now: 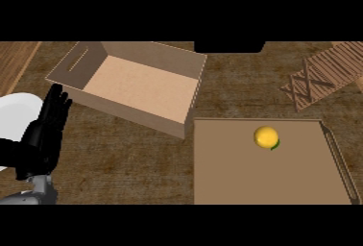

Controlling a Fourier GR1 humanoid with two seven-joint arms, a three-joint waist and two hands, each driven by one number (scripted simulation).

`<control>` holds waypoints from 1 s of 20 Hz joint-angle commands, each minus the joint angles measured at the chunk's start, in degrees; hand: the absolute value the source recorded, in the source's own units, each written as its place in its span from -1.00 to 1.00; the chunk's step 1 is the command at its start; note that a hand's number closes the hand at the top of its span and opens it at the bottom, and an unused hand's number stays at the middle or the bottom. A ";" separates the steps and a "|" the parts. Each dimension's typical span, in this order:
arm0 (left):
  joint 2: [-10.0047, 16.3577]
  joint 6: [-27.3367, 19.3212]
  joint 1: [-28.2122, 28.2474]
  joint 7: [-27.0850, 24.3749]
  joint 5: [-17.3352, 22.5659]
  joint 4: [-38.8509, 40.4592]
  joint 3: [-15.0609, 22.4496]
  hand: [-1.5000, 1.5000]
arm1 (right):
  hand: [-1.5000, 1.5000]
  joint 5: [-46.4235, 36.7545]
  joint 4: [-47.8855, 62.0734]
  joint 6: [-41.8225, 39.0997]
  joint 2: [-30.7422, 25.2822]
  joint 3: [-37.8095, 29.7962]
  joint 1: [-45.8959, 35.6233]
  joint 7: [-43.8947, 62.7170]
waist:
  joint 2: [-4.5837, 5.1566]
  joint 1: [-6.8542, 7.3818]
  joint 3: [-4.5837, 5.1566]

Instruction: Pick the bell pepper from the tray and place it in the tiered shelf

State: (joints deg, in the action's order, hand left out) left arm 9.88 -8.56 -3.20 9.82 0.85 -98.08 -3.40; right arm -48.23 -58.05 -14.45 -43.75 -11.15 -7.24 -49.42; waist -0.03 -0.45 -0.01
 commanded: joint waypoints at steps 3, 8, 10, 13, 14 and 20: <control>0.96 -0.64 -0.27 1.53 -0.66 -0.68 -1.02 0.00 | 1.00 16.37 -0.95 -16.26 -4.30 -10.14 -1.31 -2.71 | -0.41 -0.79 0.11; 0.43 0.25 0.10 -0.86 -0.02 1.19 -1.22 0.00 | 1.00 27.55 -1.72 -22.86 -8.86 -18.89 -5.41 9.48 | -0.23 -0.51 0.15; -0.27 -0.24 -1.86 -2.07 -0.84 4.29 -0.92 0.00 | 1.00 30.91 -5.36 -24.54 -10.40 -21.35 -5.22 14.67 | -0.19 -0.86 0.15; 0.72 1.44 -0.55 1.31 0.62 -0.83 -1.14 0.00 | 1.00 31.24 -1.02 -22.35 -13.22 -22.84 -7.62 16.78 | -0.02 0.54 0.02; -1.58 -1.15 -0.38 -0.79 -2.45 0.34 0.95 0.00 | 1.00 31.63 -1.53 -23.08 -14.96 -22.63 -10.00 19.85 | 0.02 0.59 0.04; -1.58 0.21 -2.52 -0.04 -1.21 1.87 0.07 0.00 | 1.00 30.31 9.12 -17.94 -13.71 -17.96 -20.58 22.21 | 0.22 1.34 0.01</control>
State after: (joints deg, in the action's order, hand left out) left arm 8.97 -8.00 -4.16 9.68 0.07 -97.34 -3.50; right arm -18.17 -52.88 -32.03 -57.69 -30.79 -21.28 -29.55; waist 0.05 0.43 0.01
